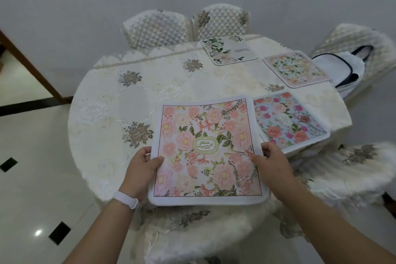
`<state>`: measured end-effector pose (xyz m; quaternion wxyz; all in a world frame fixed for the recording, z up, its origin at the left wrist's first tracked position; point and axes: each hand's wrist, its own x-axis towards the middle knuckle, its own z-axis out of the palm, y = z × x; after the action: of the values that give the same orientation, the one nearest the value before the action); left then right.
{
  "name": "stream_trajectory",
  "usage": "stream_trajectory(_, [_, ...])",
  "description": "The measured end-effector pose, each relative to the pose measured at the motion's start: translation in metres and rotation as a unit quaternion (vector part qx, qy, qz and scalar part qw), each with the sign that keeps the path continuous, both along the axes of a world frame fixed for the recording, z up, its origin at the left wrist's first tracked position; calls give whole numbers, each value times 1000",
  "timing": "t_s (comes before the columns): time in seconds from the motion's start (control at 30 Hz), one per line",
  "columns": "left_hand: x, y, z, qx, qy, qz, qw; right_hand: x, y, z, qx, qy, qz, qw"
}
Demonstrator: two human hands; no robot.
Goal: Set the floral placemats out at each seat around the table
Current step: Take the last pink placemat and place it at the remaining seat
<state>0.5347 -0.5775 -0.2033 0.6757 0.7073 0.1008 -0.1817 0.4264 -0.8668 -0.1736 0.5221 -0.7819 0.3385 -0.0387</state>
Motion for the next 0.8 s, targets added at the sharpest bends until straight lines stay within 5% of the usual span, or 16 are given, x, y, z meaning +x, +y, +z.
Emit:
stream_trajectory(0.57, [33,17,-47,47,76,48,995,80,2,-65,-13,44,100,994])
stream_trajectory(0.8, [50,-9,-67,-24,144,93,985,107,-15,-95,24,61,67,996])
